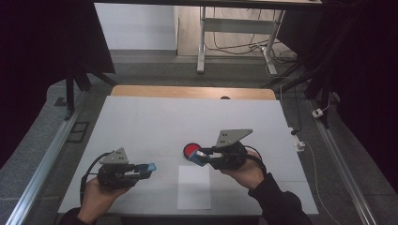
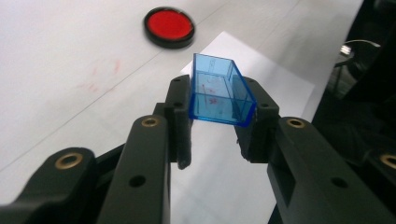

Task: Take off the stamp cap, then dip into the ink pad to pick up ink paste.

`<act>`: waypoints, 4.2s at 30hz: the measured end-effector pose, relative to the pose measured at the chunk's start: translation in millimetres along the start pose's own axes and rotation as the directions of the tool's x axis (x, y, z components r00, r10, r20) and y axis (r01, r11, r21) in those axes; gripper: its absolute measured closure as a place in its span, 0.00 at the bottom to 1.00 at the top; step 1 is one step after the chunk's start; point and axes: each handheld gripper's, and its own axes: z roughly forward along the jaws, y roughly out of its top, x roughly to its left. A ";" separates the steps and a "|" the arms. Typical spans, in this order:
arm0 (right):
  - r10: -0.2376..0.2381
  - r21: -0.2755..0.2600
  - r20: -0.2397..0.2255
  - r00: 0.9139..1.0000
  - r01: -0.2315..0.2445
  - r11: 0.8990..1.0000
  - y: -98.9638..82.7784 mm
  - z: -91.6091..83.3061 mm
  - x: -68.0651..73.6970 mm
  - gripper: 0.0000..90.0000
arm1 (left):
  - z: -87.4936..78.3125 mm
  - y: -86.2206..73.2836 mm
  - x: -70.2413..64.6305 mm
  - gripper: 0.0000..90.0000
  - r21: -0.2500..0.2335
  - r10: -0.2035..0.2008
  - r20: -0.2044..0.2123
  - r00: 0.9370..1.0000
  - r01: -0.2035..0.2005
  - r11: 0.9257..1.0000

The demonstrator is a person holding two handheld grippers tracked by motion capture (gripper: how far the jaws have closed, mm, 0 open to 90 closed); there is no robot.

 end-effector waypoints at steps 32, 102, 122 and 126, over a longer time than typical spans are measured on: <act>0.028 0.030 0.048 0.998 -0.029 0.999 -6.8 1.3 -6.1 0.78 | -31.0 -43.6 -0.4 0.76 0.043 -0.081 -0.090 0.993 0.085 0.995; 0.102 0.157 0.139 0.985 -0.124 0.980 -8.6 63.9 -59.1 0.78 | -29.3 -43.1 -1.4 0.76 0.057 -0.062 -0.104 0.993 0.068 0.996; 0.094 0.252 0.148 0.984 -0.130 0.959 -16.5 92.5 -71.0 0.78 | -29.4 -43.2 -1.2 0.76 0.056 -0.064 -0.104 0.993 0.070 0.996; 0.096 0.253 0.148 0.984 -0.131 0.959 -17.5 95.4 -72.8 0.78 | -29.4 -43.3 -1.1 0.76 0.057 -0.065 -0.104 0.992 0.071 0.996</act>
